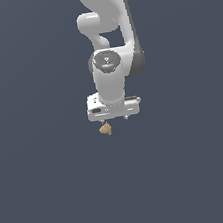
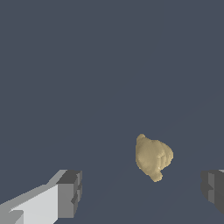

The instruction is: Pick up the object and move it to a goal position.

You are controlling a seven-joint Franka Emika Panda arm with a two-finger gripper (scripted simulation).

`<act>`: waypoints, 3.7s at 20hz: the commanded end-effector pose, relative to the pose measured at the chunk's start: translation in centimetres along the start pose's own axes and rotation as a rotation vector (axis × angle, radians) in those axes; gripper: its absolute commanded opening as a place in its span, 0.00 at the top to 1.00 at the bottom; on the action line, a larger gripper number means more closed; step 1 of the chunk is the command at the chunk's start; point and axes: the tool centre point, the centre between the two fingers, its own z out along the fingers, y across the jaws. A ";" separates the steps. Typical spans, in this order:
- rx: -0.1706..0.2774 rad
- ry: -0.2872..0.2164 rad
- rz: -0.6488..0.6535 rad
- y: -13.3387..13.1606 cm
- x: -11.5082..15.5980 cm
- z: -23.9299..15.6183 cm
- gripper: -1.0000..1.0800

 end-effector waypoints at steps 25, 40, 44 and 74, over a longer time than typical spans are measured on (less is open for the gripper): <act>0.009 -0.008 0.054 2.7 -1.1 1.4 0.04; 0.000 0.055 0.053 4.7 -2.7 6.5 0.04; -0.001 0.061 0.053 4.8 -2.9 6.9 0.04; -0.001 0.061 0.053 4.9 -2.7 12.0 1.00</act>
